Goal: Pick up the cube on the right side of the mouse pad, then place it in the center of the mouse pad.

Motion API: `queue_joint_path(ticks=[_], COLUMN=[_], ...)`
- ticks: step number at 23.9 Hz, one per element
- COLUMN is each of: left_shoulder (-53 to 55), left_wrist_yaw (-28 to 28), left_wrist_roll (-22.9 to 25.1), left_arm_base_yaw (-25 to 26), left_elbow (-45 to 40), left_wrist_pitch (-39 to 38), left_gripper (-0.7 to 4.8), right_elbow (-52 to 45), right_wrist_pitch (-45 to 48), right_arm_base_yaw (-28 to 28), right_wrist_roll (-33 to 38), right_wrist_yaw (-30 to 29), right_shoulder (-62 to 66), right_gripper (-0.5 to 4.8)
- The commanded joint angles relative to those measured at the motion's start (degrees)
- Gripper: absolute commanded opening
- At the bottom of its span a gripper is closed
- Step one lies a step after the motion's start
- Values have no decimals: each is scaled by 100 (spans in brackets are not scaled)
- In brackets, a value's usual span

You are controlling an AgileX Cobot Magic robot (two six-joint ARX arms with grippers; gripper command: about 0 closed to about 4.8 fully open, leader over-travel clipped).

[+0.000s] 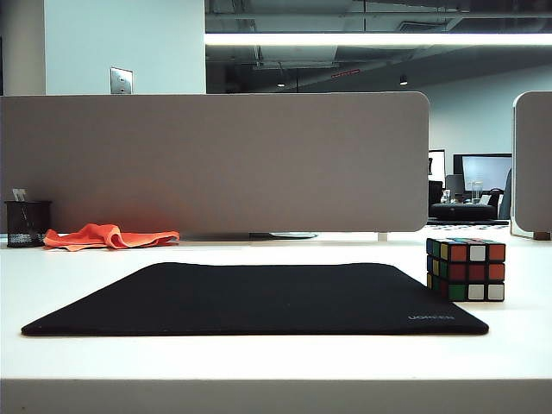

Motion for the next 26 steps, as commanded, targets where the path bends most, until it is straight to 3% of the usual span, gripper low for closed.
queue_joint_path(ticks=[1,8,10,11,16,20,26], left_shoulder=[2,2,2,2,2,2,4], left_wrist_yaw=[22,24,101,468,2433,2472,2942], left_wrist_roll=[42,42,-59,-249,-223,-269,-278], left_arm_base_yaw=[2,2,0,0,-2,-59,-315], left_elbow=[22,22,22,24,142,398,730], left_wrist_pitch=[160,146,181,234,85,-483,-1143], left_gripper=[-5,-5,-5,-5,-6,-6,-6], right_elbow=[-33,-33,-33,-31,37,299,1176], right_wrist_pitch=[138,146,144,146,140,20,-1078], right_arm_base_yaw=[-9,-13,-13,-13,79,214,280], right_wrist_roll=[17,22,44,42,199,492,511], right_wrist_yaw=[92,85,-210,-433,-721,-612,-313], right_shoulder=[-13,-13,-13,-13,-13,9,302], right_gripper=[0,-1,-1,-1,-2,-3,-3])
